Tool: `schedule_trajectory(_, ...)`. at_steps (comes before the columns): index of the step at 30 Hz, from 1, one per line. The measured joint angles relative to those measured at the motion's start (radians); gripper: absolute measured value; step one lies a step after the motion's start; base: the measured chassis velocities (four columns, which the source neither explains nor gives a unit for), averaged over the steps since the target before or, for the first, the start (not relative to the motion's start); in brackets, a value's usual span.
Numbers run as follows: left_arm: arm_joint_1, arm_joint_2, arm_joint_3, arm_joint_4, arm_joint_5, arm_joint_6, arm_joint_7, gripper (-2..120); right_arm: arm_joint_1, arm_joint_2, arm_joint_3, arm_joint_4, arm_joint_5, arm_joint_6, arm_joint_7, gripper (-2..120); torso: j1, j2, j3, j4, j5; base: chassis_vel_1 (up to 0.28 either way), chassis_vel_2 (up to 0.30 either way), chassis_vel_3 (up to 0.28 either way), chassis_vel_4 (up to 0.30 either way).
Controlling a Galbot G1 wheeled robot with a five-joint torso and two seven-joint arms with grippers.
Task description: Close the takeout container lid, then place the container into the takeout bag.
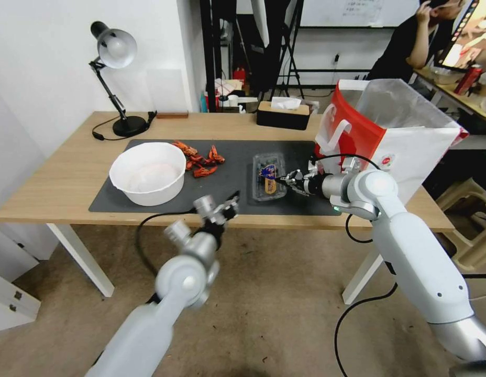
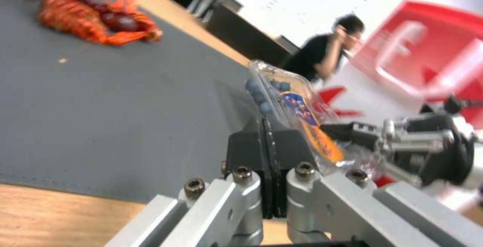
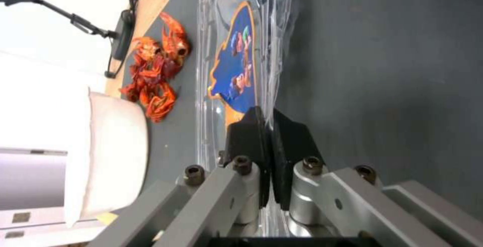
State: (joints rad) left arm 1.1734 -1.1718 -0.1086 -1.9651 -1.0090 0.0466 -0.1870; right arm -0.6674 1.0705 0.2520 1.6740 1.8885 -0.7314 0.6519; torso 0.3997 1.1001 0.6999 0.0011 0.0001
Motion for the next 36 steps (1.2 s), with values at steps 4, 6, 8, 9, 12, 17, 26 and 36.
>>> schedule_trajectory(4, 0.031, 0.025, -0.004, -0.006, 0.054, -0.01, 0.057, 9, -0.038, -0.022, 0.033, 0.028, -0.001, 0.001, -0.009, 0, 0.0, 0.0, 0.0, -0.0027, -0.0006, 0.0, 0.0, 0.0, 0.0)
schedule_trajectory(6, 0.072, 0.031, -0.02, -0.015, 0.105, -0.028, 0.081, 18, -0.046, -0.028, 0.042, 0.034, -0.001, 0.001, -0.019, 0, 0.0, 0.0, 0.0, -0.0025, 0.0, 0.0, 0.0, 0.0, 0.0)
schedule_trajectory(8, 0.103, 0.032, -0.033, -0.019, 0.156, -0.048, 0.094, 23, -0.047, -0.028, 0.044, 0.035, -0.002, 0.001, -0.026, 0, 0.0, 0.0, 0.0, -0.0016, 0.0, 0.0, 0.0, 0.0, 0.0)
schedule_trajectory(9, 0.128, 0.031, -0.044, -0.019, 0.203, -0.067, 0.103, 29, -0.047, -0.028, 0.046, 0.036, -0.002, 0.001, -0.032, 0, 0.0, 0.0, 0.0, -0.001, 0.0001, 0.0, 0.0, 0.0, 0.0)
schedule_trajectory(12, 0.187, 0.021, -0.078, -0.011, 0.339, -0.126, 0.117, 41, -0.046, -0.028, 0.047, 0.038, -0.002, 0.003, -0.048, 0, 0.0, 0.0, 0.0, -0.0007, -0.0002, 0.0, 0.0, 0.0, 0.0)
schedule_trajectory(17, 0.268, -0.003, -0.15, 0.031, 0.563, -0.211, 0.116, 58, -0.047, -0.027, 0.048, 0.041, -0.012, 0.01, -0.086, 0, 0.0, 0.0, 0.0, -0.0011, -0.0002, 0.0, 0.0, 0.0, 0.0)
schedule_trajectory(26, 0.34, -0.028, -0.206, 0.058, 0.661, -0.225, 0.031, 89, -0.058, -0.029, 0.05, 0.056, -0.019, 0.022, -0.115, 0, 0.0, 0.0, 0.0, -0.0011, -0.0001, 0.0, 0.0, 0.0, 0.0)
schedule_trajectory(36, 0.369, -0.06, -0.233, 0.047, 0.678, -0.231, -0.002, 100, -0.102, -0.064, 0.038, 0.126, -0.308, 0.129, -0.453, 0, 0.0, 0.0, 0.0, -0.0012, 0.0, 0.0, 0.0, 0.0, 0.0)
